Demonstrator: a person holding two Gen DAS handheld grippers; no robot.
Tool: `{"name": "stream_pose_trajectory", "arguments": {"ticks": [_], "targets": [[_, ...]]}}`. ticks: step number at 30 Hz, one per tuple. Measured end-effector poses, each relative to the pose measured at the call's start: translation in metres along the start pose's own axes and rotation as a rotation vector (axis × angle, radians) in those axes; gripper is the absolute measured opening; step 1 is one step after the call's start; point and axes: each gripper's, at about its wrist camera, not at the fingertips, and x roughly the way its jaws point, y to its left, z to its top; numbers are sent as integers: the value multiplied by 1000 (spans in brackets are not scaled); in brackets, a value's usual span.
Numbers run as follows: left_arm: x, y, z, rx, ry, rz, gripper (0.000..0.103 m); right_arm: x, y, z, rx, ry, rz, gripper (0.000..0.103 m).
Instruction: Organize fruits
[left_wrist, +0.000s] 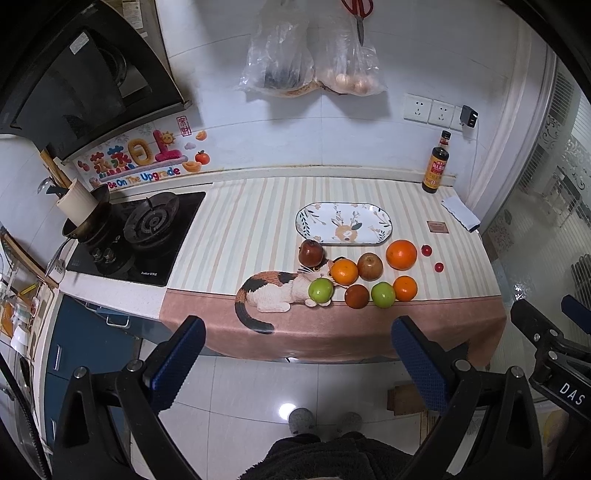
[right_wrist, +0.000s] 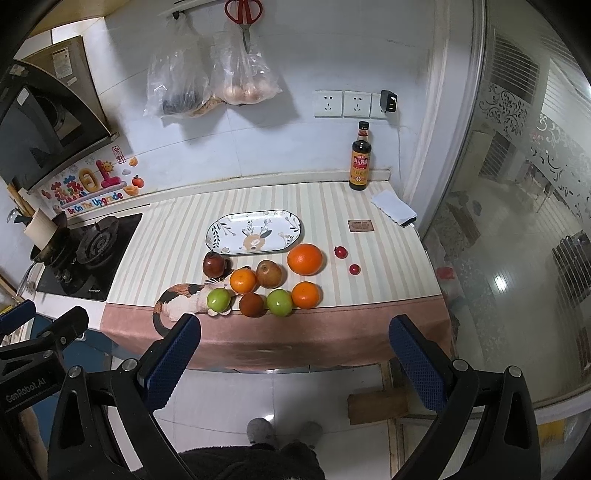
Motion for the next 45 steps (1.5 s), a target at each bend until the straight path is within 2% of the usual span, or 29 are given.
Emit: {"name": "stream_pose_trajectory", "arguments": {"ticks": [4,16,45], "targets": [[0,12,-2,3,1,-1,103,-1,0,0,1,1,1,103],[-2,18,-5,2,0,-1,103,-5,3,-3,-4,3,5,103],[-4,16,-8,1,0,-2,103,-9,5,-6,4,1,6,103]]}}
